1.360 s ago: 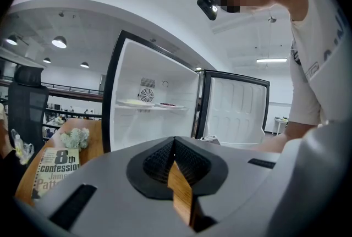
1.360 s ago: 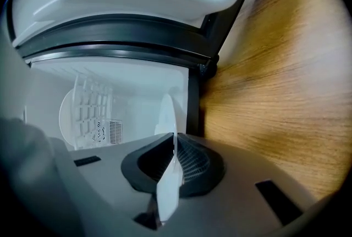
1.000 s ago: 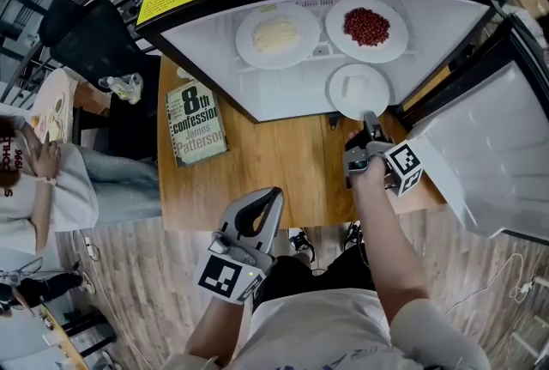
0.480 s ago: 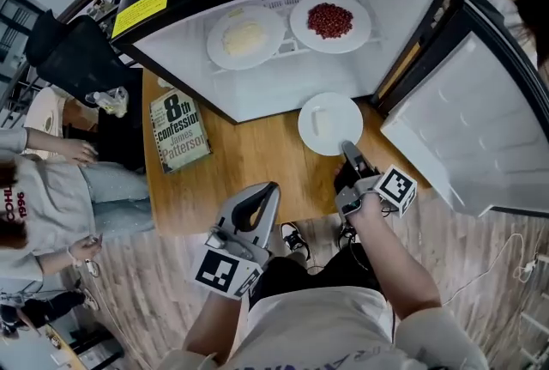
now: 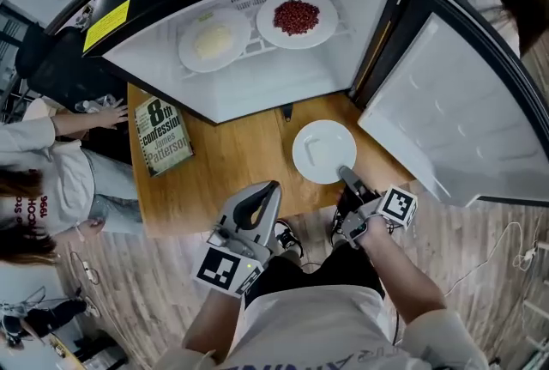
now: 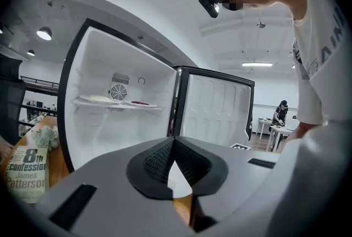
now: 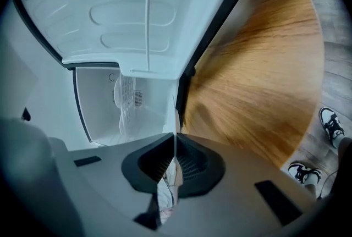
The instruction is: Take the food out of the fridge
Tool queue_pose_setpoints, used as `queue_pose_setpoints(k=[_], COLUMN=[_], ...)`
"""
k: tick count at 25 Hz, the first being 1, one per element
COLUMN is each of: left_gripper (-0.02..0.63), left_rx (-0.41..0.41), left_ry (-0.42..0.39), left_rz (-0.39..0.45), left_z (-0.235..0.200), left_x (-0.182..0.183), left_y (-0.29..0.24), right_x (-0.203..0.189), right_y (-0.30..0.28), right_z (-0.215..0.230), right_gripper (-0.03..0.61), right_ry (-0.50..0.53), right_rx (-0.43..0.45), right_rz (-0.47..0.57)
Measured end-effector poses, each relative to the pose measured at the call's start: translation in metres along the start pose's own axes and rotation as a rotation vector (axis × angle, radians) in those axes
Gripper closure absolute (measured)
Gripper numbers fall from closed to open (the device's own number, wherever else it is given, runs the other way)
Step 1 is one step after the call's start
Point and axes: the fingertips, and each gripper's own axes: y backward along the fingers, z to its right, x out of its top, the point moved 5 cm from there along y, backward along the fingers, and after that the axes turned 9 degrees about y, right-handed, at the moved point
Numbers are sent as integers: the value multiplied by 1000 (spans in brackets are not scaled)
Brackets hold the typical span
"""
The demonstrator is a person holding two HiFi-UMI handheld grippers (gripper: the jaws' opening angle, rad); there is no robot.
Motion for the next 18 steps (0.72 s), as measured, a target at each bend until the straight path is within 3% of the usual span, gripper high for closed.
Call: queue_pose_setpoints(k=[18], left_gripper=[606], left_rx=[-20], left_ry=[-1], left_rz=[-24], left_z=[24], left_x=[-12], left_y=[-24], right_x=[13], right_y=[44], right_z=[65], right_gripper=[548], right_ry=[17], right_rx=[-136], right_rz=[-17])
